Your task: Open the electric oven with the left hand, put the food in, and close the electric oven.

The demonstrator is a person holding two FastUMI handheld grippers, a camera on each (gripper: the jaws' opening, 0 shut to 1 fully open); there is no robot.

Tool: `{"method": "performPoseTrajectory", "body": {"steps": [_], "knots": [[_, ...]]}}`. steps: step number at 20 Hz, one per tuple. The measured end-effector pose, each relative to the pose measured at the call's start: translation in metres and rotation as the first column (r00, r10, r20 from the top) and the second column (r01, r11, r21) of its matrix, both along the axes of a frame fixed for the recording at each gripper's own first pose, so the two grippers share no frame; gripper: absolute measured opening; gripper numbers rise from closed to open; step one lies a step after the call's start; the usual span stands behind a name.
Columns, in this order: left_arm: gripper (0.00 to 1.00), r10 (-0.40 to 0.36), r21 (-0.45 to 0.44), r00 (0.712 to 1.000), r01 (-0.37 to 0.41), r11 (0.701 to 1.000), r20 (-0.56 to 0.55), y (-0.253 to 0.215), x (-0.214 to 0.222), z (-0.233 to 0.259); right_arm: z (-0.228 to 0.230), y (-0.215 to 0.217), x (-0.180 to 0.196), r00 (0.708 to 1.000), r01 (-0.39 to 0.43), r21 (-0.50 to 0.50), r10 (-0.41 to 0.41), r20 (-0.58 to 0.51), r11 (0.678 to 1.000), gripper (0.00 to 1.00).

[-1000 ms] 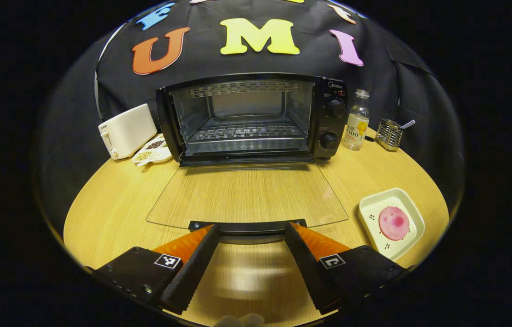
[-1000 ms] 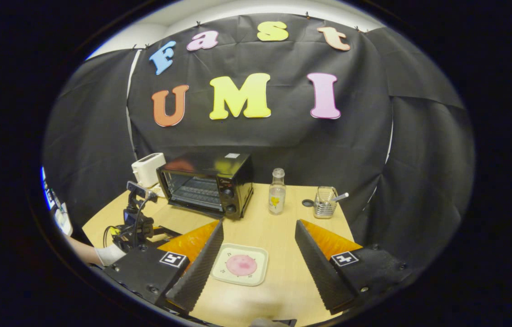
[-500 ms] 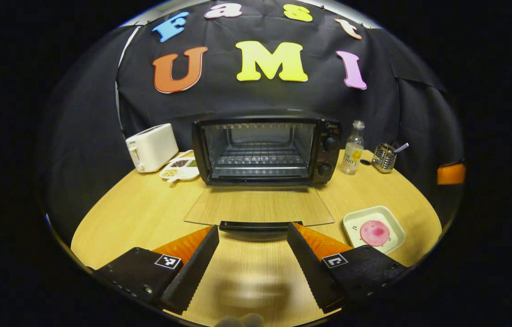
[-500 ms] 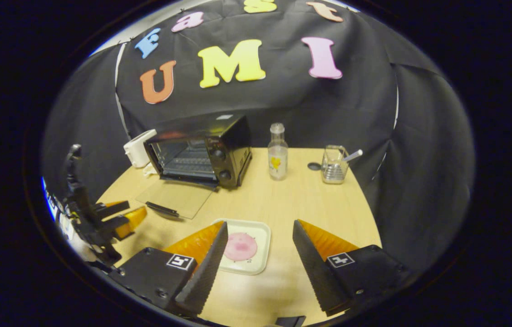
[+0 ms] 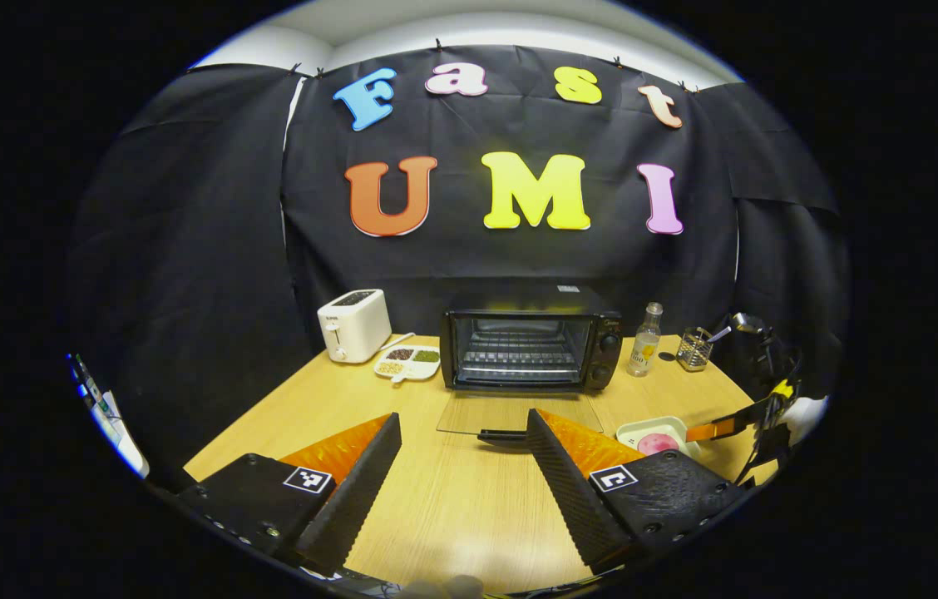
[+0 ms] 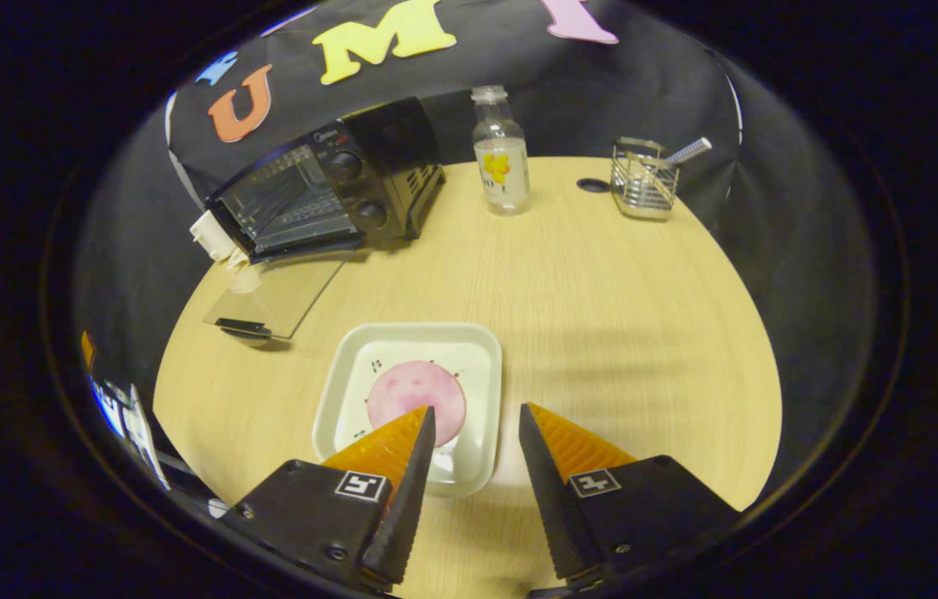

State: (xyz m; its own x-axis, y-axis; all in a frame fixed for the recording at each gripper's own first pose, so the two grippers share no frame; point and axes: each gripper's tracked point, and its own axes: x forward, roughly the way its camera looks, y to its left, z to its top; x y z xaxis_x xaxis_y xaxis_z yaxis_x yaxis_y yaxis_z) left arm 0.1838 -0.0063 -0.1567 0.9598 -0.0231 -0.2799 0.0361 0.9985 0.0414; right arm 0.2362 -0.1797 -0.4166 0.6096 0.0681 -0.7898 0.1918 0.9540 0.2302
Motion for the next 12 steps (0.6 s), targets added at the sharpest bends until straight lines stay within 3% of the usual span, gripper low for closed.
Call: {"method": "performPoseTrajectory", "body": {"steps": [6,7,8,9,12], "knots": [[0.96,0.061,0.004,0.996,-0.061,0.998,0.058,0.018,-0.042,0.044,-0.021,-0.009,0.022,0.998,0.02,0.039,-0.018,-0.061,0.999,0.46],[0.96,0.07,-0.001,0.995,-0.07,0.998,0.068,0.02,-0.047,0.049,-0.026,-0.011,0.022,0.996,0.024,0.032,-0.021,-0.082,0.999,0.31],[0.96,0.078,-0.002,0.994,-0.079,0.997,0.072,0.021,-0.053,0.051,-0.024,-0.014,0.024,0.995,0.027,0.023,-0.025,-0.092,0.999,0.29],[0.96,0.088,-0.004,0.993,-0.088,0.996,0.076,0.024,-0.059,0.053,-0.023,-0.015,0.021,0.994,0.028,0.024,-0.025,-0.103,0.999,0.19],[0.96,0.102,-0.02,0.991,-0.1,0.995,0.082,0.032,-0.072,0.054,-0.024,-0.016,0.021,0.988,0.041,0.035,-0.036,-0.149,0.999,0.16]]}}
